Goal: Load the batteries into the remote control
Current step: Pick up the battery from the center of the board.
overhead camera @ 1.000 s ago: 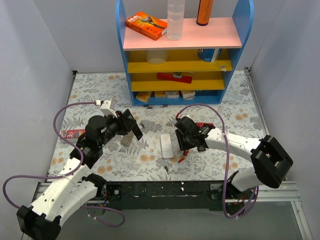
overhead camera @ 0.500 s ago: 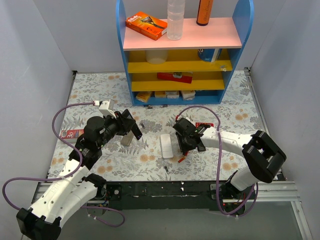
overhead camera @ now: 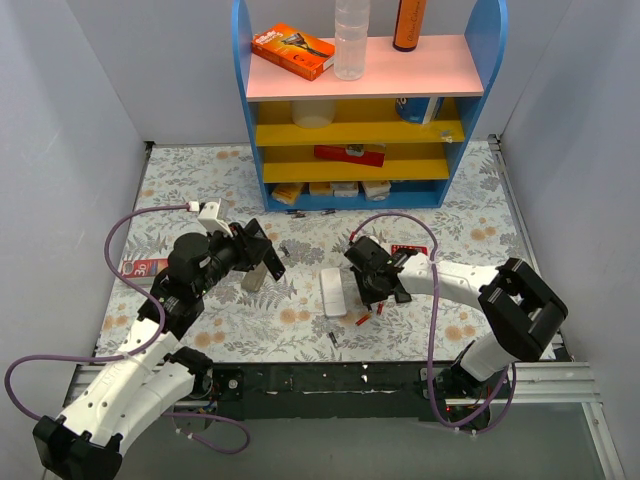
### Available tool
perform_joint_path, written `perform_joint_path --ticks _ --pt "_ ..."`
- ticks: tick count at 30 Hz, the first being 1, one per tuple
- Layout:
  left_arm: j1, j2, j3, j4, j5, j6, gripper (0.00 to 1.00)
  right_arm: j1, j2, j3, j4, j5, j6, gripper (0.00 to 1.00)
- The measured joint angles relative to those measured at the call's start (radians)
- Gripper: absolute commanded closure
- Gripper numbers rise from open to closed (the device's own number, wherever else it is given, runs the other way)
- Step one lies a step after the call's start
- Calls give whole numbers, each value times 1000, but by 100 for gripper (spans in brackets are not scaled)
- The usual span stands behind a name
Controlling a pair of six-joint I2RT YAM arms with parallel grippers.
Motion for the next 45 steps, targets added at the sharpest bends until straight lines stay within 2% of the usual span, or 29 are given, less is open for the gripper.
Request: perform_joint_path --ticks 4,10,14,19,28,38,45 --pt "0 0 -11 10 17 -14 100 0 3 0 16 -5 -9 91" --pt "0 0 -44 40 49 -60 100 1 2 0 61 -11 -45 96" --pt "0 -10 -80 96 74 -106 100 4 -59 0 90 -6 -84 98" --pt "0 -19 -156 212 124 -195 100 12 -219 0 172 -5 -136 99" --pt "0 29 -227 432 216 -333 100 29 -469 -74 441 -80 -244 99" --pt "0 83 -271 610 264 -455 100 114 -555 -198 756 -186 -332 99" --pt "0 127 -305 690 289 -515 100 166 -550 -214 892 -245 -367 99"
